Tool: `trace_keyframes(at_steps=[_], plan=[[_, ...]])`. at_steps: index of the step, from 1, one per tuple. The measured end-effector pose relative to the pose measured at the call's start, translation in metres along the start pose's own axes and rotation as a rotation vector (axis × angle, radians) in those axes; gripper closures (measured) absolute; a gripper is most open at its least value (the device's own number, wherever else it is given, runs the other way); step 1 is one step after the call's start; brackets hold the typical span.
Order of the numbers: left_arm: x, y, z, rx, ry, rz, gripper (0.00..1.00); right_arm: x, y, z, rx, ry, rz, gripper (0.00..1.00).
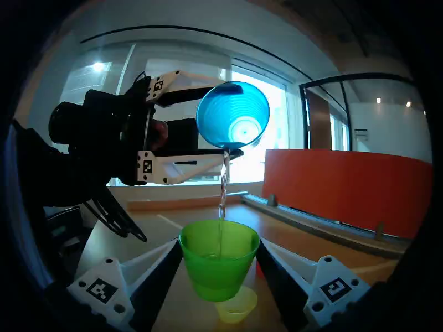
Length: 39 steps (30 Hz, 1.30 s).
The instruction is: Pour water
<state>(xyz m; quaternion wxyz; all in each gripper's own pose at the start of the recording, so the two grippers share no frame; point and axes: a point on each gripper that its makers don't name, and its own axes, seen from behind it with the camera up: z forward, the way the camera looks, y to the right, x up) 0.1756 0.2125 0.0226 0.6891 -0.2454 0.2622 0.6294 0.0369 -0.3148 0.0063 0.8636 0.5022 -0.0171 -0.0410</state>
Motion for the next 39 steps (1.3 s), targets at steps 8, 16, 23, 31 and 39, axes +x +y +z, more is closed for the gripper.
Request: trace_keyframes(at_steps=[8, 16, 23, 31, 39], plan=[[0.0018, -0.0011, -0.0010, 0.006, 0.002, 0.025, 0.14, 0.0008, 0.0011, -0.0006, -0.005, 0.002, -0.001, 0.08], [0.0032, -0.0018, -0.0032, 0.006, 0.000, 0.069, 0.14, 0.0017, 0.0030, -0.0014, -0.009, 0.001, -0.004, 0.08], [0.0048, 0.0011, -0.0046, 0.006, -0.004, 0.104, 0.14, 0.0021, 0.0040, -0.0019, -0.011, 0.002, -0.005, 0.08], [0.0061, 0.0030, -0.0047, 0.006, -0.005, 0.110, 0.14, 0.0016, 0.0053, -0.0022, -0.013, 0.002, -0.004, 0.08], [0.0030, 0.0021, -0.0025, 0.005, -0.006, 0.076, 0.15, 0.0016, 0.0052, -0.0026, -0.013, 0.002, -0.003, 0.08]])
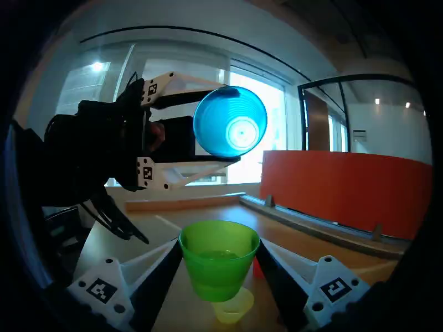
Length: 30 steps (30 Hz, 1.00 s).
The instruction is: Pour water
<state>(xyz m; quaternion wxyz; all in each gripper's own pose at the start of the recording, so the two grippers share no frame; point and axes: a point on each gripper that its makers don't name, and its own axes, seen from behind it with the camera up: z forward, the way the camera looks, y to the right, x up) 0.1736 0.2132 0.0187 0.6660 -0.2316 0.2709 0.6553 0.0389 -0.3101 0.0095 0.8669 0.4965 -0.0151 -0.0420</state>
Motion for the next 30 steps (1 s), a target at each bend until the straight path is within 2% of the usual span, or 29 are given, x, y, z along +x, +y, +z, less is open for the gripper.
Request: trace_keyframes(at_steps=[11, 21, 30], plan=[[-0.010, 0.004, 0.001, 0.007, -0.014, -0.202, 0.14, 0.002, -0.001, -0.003, -0.005, 0.000, -0.002, 0.08], [-0.019, 0.004, 0.002, 0.017, -0.022, -0.396, 0.14, 0.006, 0.000, -0.007, -0.010, 0.001, -0.005, 0.08], [-0.026, 0.011, 0.003, 0.010, -0.041, -0.598, 0.14, 0.009, 0.000, -0.011, -0.016, 0.000, -0.007, 0.08]])
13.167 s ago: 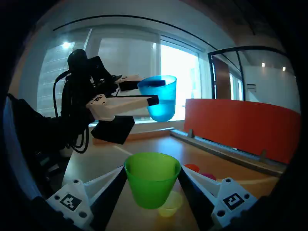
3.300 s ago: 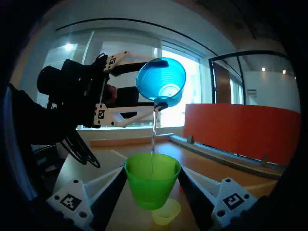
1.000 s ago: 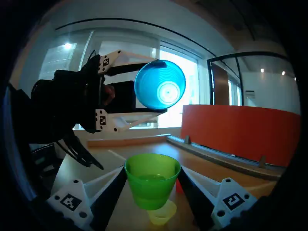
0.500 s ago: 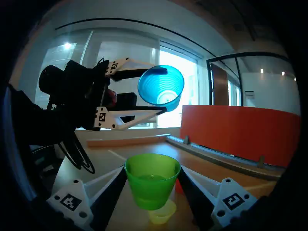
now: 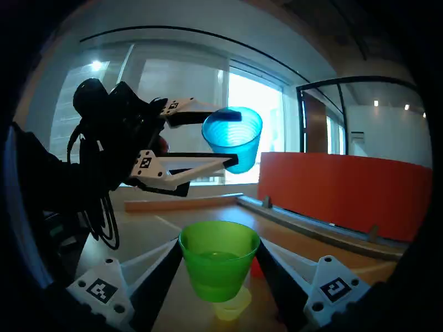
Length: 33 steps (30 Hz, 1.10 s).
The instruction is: Pour water
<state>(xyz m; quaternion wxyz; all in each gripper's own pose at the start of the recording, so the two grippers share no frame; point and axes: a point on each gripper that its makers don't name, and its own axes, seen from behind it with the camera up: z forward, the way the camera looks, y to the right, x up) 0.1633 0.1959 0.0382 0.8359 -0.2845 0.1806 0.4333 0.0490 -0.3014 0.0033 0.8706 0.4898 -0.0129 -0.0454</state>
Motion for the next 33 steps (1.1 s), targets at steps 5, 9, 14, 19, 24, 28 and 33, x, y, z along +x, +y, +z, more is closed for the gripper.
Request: trace_keyframes(at_steps=[5, 9, 14, 19, 24, 28, 33], plan=[[-0.001, -0.002, -0.003, 0.012, -0.011, -0.069, 0.14, 0.002, -0.001, -0.001, -0.001, -0.001, -0.003, 0.08], [-0.002, -0.005, -0.003, 0.021, -0.019, -0.151, 0.14, 0.004, -0.002, -0.002, -0.002, -0.001, -0.004, 0.08], [-0.003, -0.008, -0.003, 0.024, -0.015, -0.284, 0.14, 0.005, -0.002, -0.003, -0.004, -0.002, -0.007, 0.08], [-0.008, -0.008, -0.006, 0.021, -0.028, -0.409, 0.14, 0.007, -0.002, -0.005, -0.009, -0.003, -0.010, 0.08], [-0.017, -0.008, -0.007, 0.020, -0.055, -0.558, 0.14, 0.010, -0.001, -0.007, -0.012, -0.002, -0.010, 0.08], [-0.022, -0.009, -0.008, 0.024, -0.060, -0.649, 0.14, 0.012, -0.002, -0.008, -0.015, -0.001, -0.015, 0.08], [-0.032, -0.008, -0.008, 0.039, -0.080, -0.734, 0.14, 0.014, -0.002, -0.009, -0.020, -0.001, -0.023, 0.08]])
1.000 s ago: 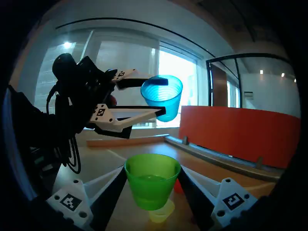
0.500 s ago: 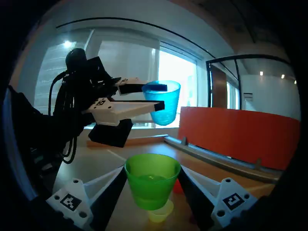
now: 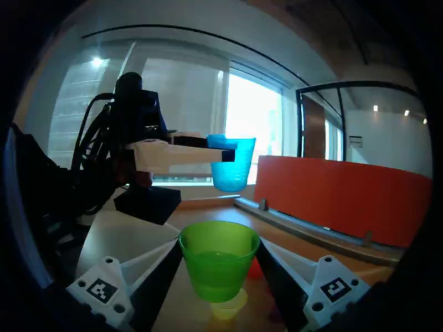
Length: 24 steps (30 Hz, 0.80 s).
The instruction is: Pour water
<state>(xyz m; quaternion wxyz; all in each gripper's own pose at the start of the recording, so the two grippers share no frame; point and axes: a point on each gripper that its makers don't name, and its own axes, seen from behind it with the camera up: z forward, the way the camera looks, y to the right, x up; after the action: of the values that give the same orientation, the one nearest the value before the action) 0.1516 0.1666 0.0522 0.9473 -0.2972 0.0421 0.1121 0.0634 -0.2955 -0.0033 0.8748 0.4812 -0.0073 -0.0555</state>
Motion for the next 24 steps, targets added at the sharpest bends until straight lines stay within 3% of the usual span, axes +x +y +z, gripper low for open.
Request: trace_keyframes(at_steps=[5, 8, 17, 24], plan=[[-0.010, -0.001, 0.000, -0.007, -0.014, -0.099, 0.14, 0.002, 0.000, -0.002, 0.000, -0.007, -0.006, 0.08], [-0.019, -0.001, -0.002, -0.013, -0.033, -0.130, 0.14, 0.000, 0.000, -0.004, 0.000, -0.023, -0.013, 0.08], [-0.052, -0.004, -0.007, -0.013, -0.109, -0.154, 0.14, -0.009, 0.005, -0.010, -0.010, -0.082, -0.032, 0.08], [-0.072, -0.004, -0.010, -0.023, -0.155, -0.203, 0.14, -0.012, 0.008, -0.014, -0.007, -0.112, -0.033, 0.08]])
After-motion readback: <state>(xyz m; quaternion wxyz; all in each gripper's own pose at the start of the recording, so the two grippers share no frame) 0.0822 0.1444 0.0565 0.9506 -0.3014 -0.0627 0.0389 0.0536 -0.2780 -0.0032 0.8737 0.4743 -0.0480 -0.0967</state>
